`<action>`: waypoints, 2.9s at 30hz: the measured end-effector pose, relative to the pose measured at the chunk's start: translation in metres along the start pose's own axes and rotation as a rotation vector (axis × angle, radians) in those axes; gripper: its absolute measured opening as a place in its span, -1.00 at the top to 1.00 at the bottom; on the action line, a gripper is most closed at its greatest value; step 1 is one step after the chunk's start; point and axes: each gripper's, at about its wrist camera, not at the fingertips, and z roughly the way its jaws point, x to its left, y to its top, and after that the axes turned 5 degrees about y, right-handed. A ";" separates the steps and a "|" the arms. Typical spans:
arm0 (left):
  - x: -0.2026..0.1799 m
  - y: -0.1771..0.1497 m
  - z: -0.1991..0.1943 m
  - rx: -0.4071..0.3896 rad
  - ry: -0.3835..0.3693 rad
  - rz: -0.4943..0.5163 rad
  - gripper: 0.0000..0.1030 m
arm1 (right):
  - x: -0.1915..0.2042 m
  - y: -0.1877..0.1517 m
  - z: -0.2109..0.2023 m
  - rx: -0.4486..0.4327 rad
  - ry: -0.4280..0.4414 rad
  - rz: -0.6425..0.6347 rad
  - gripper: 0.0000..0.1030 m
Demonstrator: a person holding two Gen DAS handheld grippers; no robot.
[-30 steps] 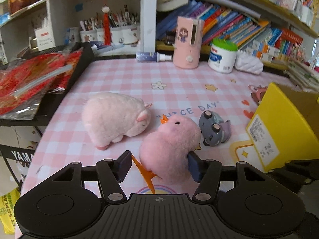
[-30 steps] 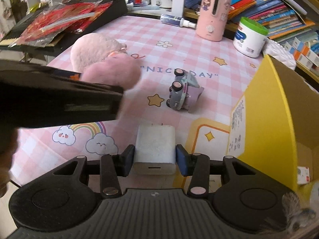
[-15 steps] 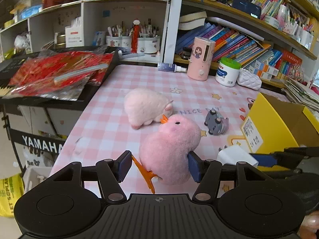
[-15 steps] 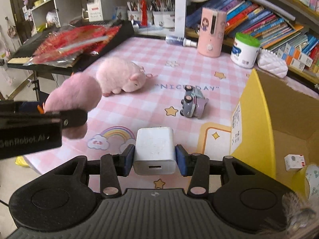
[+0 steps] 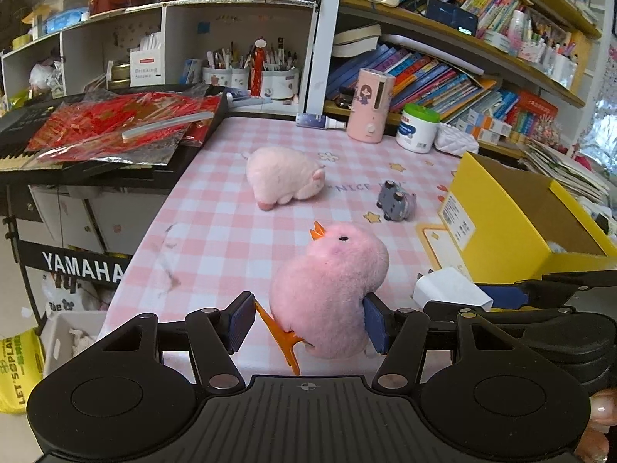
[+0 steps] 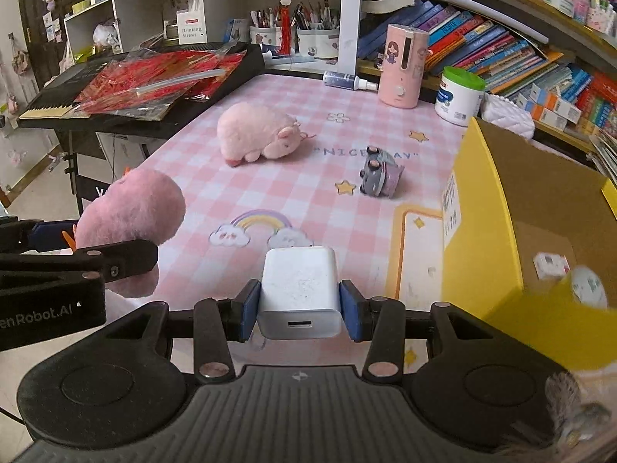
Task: Organize objects
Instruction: 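Lift the pink chick plush and white charger off the table with both grippers, then carry the chick plush and charger toward the yellow box with both grippers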
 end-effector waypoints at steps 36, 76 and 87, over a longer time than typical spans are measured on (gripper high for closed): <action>-0.022 -0.068 -0.075 0.005 -0.147 0.155 -0.14 | 0.027 -0.109 -0.092 -0.020 -0.117 0.174 0.19; -0.135 -0.058 -0.051 0.029 -0.371 0.360 -0.14 | -0.068 -0.148 -0.135 -0.025 -0.321 0.415 0.19; -0.159 -0.047 -0.044 0.008 -0.391 0.365 -0.14 | -0.093 -0.145 -0.137 -0.030 -0.343 0.425 0.19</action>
